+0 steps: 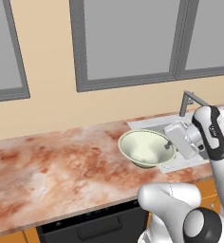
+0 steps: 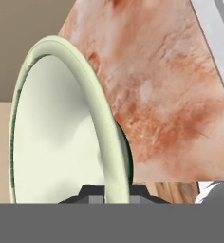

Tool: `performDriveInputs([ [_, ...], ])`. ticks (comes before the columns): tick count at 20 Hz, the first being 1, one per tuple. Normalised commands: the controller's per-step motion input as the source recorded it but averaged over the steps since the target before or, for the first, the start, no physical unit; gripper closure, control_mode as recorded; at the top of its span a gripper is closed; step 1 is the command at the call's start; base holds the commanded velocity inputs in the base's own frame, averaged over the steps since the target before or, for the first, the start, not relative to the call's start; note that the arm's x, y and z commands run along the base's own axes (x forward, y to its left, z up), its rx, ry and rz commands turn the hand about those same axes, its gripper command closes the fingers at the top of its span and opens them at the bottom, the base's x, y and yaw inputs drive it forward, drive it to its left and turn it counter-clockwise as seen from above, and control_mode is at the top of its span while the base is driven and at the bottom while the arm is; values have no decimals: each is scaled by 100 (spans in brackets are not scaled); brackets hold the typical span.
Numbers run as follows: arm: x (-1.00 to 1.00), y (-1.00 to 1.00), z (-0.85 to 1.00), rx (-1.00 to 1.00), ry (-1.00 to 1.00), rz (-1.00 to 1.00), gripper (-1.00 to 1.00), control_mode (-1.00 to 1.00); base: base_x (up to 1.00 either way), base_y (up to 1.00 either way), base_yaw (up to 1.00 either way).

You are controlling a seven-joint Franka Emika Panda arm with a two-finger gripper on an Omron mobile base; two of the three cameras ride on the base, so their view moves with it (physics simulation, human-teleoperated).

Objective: Pick the cup and bowl from the counter and place them on the counter next to the sink.

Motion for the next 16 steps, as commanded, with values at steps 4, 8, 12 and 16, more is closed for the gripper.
performDriveInputs([
  [4,47,12,-1,0,9,-4,100,-100,0,0,0],
  [8,66,0,-26,0,4,-2,100,-100,0,0,0],
  [12,50,0,-42,-2,0,0,100,-100,0,0,0],
  [16,21,0,-34,-6,0,0,100,-100,0,0,0],
])
